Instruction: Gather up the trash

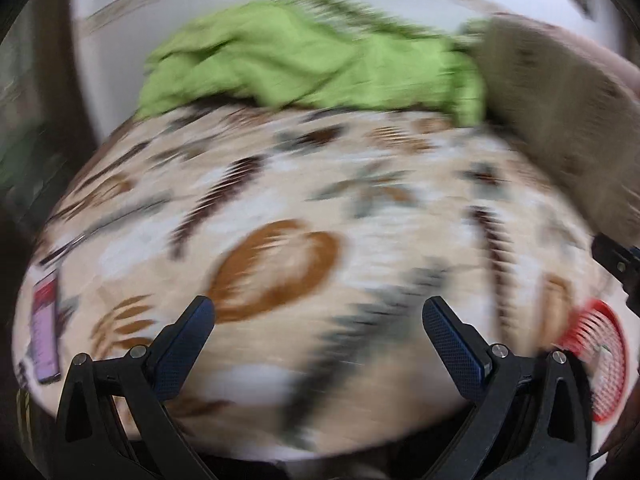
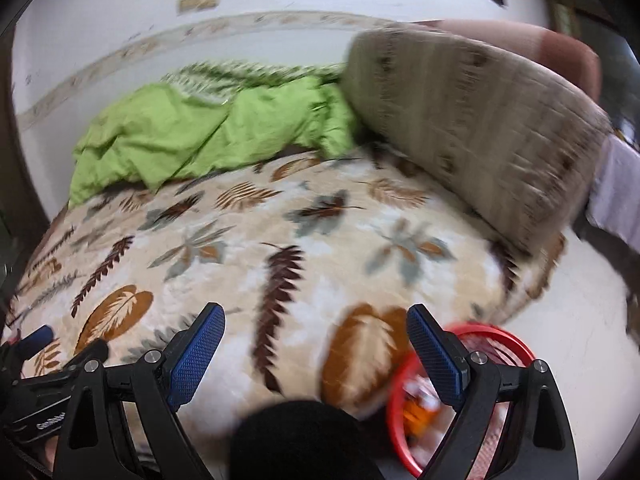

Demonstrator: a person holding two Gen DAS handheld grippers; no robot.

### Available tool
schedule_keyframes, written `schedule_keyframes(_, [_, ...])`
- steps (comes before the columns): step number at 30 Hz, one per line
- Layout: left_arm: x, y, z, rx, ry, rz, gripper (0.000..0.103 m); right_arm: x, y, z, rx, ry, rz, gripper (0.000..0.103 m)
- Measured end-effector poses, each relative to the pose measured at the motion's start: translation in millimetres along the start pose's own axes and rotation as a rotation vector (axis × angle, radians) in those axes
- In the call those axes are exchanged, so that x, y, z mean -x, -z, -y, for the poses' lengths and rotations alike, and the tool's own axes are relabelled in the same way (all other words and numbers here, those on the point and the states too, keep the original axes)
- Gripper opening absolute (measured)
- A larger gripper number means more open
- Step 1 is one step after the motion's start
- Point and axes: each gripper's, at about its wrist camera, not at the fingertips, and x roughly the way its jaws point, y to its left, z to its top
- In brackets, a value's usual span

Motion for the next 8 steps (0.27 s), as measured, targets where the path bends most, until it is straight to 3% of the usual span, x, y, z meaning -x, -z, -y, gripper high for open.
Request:
schedule_keyframes(5, [-51.9,-5.5,-65.1,0.151,-0.134,-0.090,0.103,-95.6,-7.5,-79.9,0.156,-0.063,-0.173,0.094])
schedule_keyframes(8, [-79.0,-13.5,-76.1,0.145,-0.181,-0.118,0.103,-150.7,-3.9,-118.7,0.236,-0.060,-0.258,0.094])
